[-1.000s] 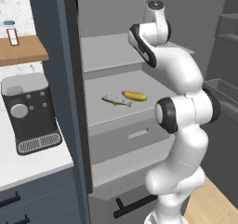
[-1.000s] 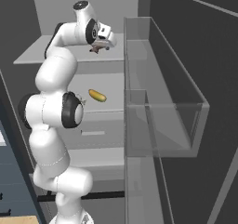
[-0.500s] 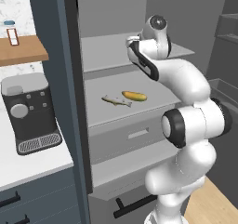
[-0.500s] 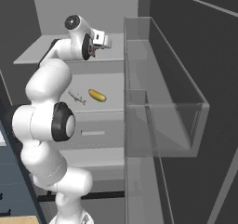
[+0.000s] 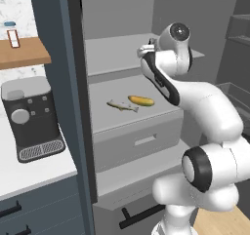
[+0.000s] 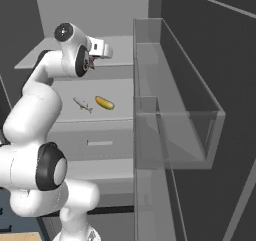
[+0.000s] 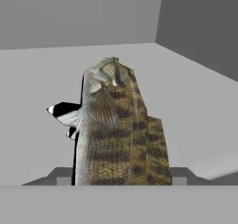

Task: Place one cucumber and one fish in each tupperware on the nearby counter, to pack two identical lunches.

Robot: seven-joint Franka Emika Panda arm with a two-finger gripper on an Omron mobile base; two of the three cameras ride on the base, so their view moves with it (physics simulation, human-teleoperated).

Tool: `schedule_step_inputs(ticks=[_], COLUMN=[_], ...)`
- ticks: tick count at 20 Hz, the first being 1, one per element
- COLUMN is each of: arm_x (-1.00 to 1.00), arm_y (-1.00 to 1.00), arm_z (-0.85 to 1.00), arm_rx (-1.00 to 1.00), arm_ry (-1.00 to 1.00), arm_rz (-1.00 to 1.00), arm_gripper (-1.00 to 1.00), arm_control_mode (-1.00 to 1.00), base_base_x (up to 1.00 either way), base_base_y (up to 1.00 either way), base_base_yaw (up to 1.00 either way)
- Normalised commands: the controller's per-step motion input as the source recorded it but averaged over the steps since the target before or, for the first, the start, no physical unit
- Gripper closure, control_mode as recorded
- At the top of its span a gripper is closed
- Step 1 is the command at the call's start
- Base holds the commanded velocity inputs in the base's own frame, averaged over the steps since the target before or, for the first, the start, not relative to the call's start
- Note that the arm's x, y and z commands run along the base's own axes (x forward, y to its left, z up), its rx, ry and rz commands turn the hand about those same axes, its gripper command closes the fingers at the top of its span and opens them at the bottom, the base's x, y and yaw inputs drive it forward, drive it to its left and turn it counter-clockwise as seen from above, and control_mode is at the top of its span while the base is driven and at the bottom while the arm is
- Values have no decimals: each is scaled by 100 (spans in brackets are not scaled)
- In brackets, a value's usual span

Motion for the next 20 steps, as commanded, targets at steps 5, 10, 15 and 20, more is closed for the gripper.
schedule_step_inputs(ticks=[5,10,15,20], arm_x=[-100,-100,-100,-100], arm_y=[0,0,0,-1], arm_z=[2,0,-6,-19], arm_rx=[0,0,-1,0], arm_ry=[2,14,21,21], arm_rz=[7,1,0,0], arm_gripper=[100,100,100,100], arm_control_mode=[-100,-100,-100,-100], base_base_x=[0,0,0,0], base_base_y=[0,0,0,0], base_base_yaw=[0,0,0,0])
